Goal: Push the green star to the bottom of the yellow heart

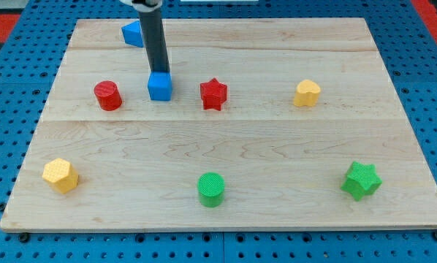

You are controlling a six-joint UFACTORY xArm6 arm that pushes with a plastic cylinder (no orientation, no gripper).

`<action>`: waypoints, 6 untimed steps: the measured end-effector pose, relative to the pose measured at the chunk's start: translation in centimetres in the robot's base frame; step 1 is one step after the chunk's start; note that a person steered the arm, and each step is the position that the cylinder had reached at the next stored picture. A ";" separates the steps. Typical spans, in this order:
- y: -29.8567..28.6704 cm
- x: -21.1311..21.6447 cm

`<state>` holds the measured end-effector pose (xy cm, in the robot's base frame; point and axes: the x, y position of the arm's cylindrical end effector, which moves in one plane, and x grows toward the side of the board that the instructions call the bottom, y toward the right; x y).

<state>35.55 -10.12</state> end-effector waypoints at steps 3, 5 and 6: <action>7.5 -3.6; 30.8 0.0; 41.1 5.3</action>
